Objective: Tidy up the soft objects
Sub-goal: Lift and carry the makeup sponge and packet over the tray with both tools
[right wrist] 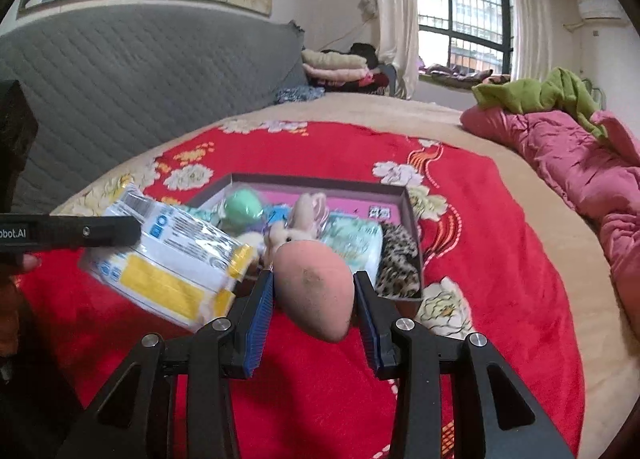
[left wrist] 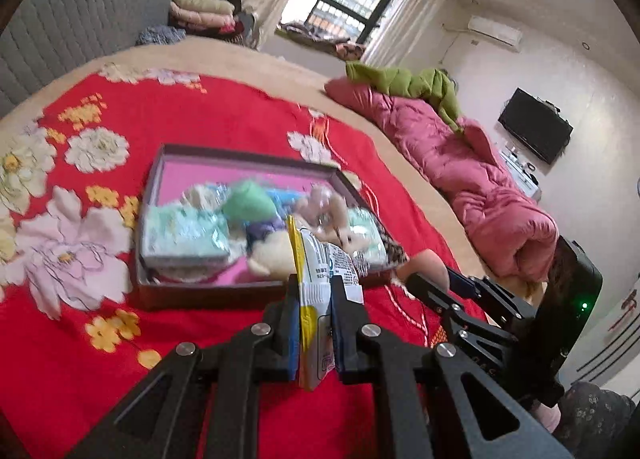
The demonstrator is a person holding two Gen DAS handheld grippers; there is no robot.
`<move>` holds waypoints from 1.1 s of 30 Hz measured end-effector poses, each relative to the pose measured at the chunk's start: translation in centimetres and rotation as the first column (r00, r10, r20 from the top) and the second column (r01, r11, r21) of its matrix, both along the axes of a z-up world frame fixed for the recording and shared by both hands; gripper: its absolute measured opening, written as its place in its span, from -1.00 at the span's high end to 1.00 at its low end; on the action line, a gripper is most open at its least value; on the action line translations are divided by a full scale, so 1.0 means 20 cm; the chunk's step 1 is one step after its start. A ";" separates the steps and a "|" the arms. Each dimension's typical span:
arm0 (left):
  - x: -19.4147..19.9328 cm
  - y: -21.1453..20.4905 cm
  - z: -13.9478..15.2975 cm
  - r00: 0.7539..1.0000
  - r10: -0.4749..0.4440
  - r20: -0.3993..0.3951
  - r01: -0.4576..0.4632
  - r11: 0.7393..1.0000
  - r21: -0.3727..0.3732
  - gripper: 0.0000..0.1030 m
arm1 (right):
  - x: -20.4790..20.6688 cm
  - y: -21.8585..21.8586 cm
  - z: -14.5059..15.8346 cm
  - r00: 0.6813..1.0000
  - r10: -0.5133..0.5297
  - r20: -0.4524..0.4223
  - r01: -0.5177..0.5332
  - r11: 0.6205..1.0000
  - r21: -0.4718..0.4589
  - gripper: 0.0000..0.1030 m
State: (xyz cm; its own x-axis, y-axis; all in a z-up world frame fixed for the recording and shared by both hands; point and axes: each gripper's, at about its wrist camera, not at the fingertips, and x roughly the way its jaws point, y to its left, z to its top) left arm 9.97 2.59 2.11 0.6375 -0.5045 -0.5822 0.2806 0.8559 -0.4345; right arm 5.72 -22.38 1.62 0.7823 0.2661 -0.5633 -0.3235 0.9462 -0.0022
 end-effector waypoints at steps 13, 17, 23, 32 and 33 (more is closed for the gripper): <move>0.18 0.14 0.09 0.986 0.160 0.052 -0.159 0.987 -0.026 0.76 | 0.10 -0.02 0.11 0.995 -0.058 0.075 0.059 0.998 -0.008 0.21; 0.22 0.15 0.11 0.977 0.197 0.081 -0.198 0.980 -0.002 0.76 | 0.15 -0.03 0.13 0.992 -0.075 0.101 0.078 0.997 -0.020 0.21; 0.27 0.15 0.07 0.977 0.201 0.076 -0.203 0.979 0.018 0.76 | 0.22 -0.07 0.14 0.986 -0.115 0.119 0.121 0.992 -0.042 0.21; 0.31 0.09 -0.01 0.981 0.183 0.064 -0.188 0.979 0.076 0.75 | 0.30 -0.12 0.08 0.984 -0.141 0.105 0.148 0.987 -0.061 0.21; 0.31 0.09 -0.01 0.981 0.185 0.061 -0.190 0.979 0.077 0.75 | 0.31 -0.12 0.07 0.985 -0.141 0.097 0.148 0.987 -0.065 0.21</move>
State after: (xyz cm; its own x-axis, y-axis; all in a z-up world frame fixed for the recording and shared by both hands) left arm 16.15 4.49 1.89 0.7476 -0.3252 -0.5791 0.1325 0.9274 -0.3498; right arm 12.00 -24.82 3.05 0.8588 0.1081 -0.5008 -0.1787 0.9793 -0.0952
